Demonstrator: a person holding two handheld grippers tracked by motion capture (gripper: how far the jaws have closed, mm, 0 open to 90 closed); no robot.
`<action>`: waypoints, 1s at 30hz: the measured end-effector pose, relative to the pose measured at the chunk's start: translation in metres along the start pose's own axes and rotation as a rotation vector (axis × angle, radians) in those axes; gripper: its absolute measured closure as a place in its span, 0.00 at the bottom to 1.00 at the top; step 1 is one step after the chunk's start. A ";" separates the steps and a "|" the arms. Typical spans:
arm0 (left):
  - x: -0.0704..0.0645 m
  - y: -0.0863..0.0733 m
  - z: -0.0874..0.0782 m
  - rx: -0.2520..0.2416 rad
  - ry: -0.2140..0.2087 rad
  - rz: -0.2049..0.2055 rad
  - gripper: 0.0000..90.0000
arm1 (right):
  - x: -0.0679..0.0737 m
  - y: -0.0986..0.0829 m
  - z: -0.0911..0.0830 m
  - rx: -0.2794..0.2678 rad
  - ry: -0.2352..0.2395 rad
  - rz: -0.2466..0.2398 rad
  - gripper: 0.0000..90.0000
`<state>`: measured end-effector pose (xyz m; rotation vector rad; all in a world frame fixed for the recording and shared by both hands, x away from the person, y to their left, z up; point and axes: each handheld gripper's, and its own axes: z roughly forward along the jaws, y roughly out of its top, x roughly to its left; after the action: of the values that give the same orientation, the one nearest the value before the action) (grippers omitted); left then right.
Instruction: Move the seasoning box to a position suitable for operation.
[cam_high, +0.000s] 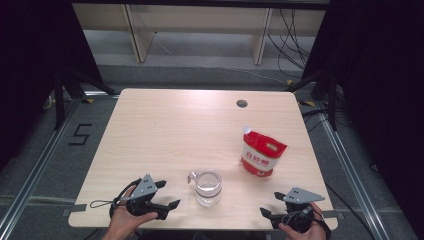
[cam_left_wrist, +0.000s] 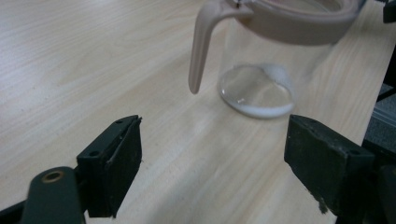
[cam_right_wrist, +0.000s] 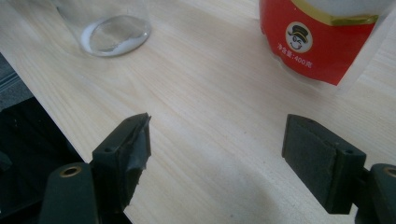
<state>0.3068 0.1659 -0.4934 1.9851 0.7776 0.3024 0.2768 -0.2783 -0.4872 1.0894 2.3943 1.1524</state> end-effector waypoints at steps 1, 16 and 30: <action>0.000 0.000 0.000 0.000 0.000 0.000 0.22 | 0.000 0.000 0.000 0.000 0.000 0.000 0.27; 0.008 0.024 0.023 0.007 0.009 0.059 0.41 | 0.000 -0.001 0.001 0.018 -0.009 0.000 0.27; 0.007 0.035 0.045 0.006 0.004 0.118 0.65 | -0.001 0.000 0.004 0.036 0.031 -0.020 0.26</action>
<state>0.3485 0.1269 -0.4875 2.0407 0.6662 0.3740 0.2796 -0.2769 -0.4903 1.0637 2.4525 1.1319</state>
